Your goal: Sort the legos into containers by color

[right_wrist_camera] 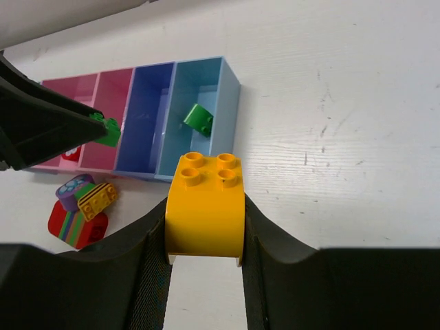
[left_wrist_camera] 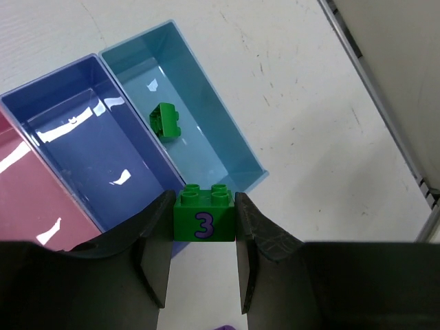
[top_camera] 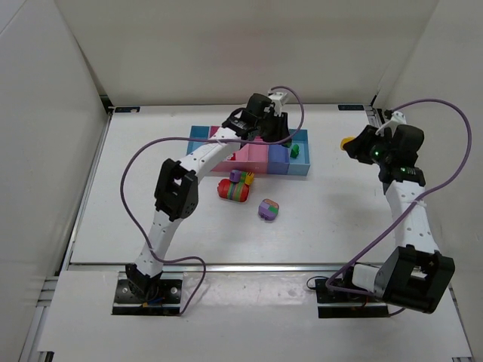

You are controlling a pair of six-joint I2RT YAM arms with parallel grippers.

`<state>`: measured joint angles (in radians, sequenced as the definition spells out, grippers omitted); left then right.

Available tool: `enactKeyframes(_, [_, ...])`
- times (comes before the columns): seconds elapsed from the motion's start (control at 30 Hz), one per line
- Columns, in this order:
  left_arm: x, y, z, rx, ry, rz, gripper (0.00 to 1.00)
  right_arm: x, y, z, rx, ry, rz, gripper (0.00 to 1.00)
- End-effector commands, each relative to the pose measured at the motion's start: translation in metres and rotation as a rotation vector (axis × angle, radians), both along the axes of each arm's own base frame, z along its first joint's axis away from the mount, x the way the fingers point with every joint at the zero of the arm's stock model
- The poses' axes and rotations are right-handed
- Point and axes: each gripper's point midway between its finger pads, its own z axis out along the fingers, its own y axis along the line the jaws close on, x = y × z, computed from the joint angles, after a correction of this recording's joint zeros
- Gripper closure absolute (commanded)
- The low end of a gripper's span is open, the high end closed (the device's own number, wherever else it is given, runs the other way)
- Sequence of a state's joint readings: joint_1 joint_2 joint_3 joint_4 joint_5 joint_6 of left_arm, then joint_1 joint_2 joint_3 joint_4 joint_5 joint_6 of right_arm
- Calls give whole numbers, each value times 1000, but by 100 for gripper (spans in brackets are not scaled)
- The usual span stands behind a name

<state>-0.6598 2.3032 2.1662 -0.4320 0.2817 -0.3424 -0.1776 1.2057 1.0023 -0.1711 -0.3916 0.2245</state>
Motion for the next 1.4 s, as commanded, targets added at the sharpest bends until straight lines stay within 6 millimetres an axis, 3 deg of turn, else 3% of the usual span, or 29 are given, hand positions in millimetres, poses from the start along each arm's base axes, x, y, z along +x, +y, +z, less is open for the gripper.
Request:
enactKeyframes(0.0, [-3, -12, 23, -17, -63, -69, 90, -5, -12, 2, -2, -4, -25, 100])
enactKeyframes(0.23, [-8, -37, 9, -52, -44, -154, 83, -6, -17, 0, 14, 7, -32, 100])
enactKeyframes(0.27, [-7, -40, 15, -67, -55, -165, 82, -7, -17, 0, 16, 10, -34, 100])
enactKeyframes(0.57, [-3, -54, -5, -88, -49, -211, 76, -7, -16, -5, 26, 30, -30, 100])
enactKeyframes(0.8, [-2, -58, -16, -74, -56, -206, 38, -4, -12, -8, 51, 41, -23, 100])
enactKeyframes(1.0, [4, -59, 6, -100, -119, -202, 19, -2, -11, -13, 56, 47, -15, 100])
enactKeyframes(1.07, [11, -55, 23, -105, -161, -171, 18, -1, -10, -13, 53, 40, -6, 100])
enactKeyframes(1.1, [14, -53, 43, -129, -204, -164, 18, -1, -9, -13, 54, 39, -5, 100])
enactKeyframes(1.2, [18, -50, 69, -145, -271, -154, 17, 0, -7, -16, 57, 42, 5, 100])
enactKeyframes(1.37, [21, -41, 64, -93, -278, -134, 22, 1, -3, -15, 63, 32, 16, 100])
